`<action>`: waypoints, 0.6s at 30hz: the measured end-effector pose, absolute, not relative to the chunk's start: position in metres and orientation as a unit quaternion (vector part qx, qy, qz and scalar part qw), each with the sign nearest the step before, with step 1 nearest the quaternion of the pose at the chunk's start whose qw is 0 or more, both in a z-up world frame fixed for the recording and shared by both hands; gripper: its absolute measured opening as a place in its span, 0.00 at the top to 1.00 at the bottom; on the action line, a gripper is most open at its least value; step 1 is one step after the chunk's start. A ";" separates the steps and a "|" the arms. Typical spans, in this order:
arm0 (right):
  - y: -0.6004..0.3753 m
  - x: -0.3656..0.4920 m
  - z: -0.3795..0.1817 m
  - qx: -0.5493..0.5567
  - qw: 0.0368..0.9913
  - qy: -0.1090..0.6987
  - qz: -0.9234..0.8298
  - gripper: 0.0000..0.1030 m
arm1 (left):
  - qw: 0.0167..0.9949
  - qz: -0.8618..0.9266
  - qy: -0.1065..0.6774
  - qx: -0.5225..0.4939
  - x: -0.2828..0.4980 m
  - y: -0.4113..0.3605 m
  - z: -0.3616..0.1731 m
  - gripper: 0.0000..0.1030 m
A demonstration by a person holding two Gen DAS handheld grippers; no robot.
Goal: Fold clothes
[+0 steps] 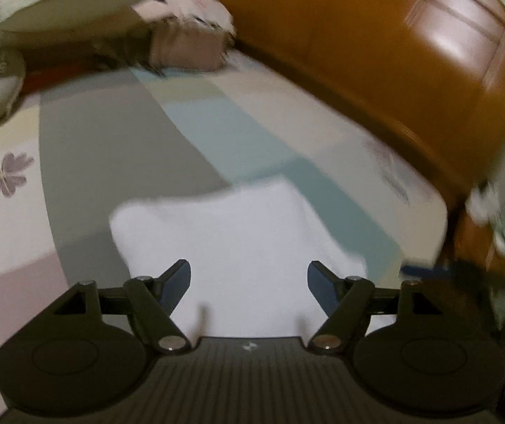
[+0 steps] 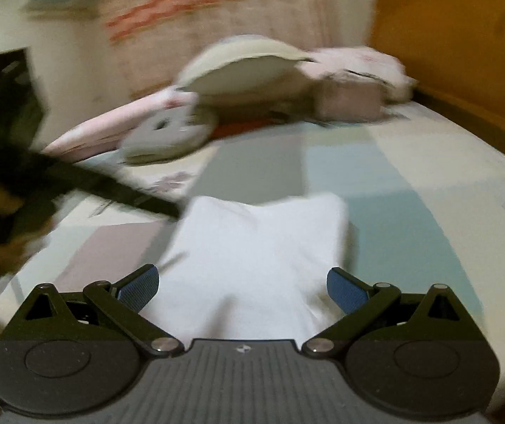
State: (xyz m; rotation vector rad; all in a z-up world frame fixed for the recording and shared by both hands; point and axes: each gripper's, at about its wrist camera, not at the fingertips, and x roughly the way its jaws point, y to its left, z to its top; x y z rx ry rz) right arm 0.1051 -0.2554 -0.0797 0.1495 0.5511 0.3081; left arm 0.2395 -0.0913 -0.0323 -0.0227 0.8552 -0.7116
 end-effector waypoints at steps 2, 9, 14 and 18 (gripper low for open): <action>-0.249 0.124 -0.086 0.066 0.943 0.276 0.176 0.00 | 0.846 -0.336 0.413 -0.040 0.257 -0.093 -0.041 0.29; -0.262 0.147 -0.137 0.101 0.927 0.325 0.160 0.00 | 0.826 -0.324 0.456 -0.060 0.278 -0.093 -0.104 0.29; -0.252 0.138 -0.139 0.057 0.933 0.321 0.155 0.00 | 0.853 -0.331 0.402 -0.011 0.272 -0.104 -0.081 0.28; -0.249 0.137 -0.141 0.058 0.935 0.317 0.150 0.00 | 0.860 -0.306 0.408 0.007 0.291 -0.111 -0.096 0.27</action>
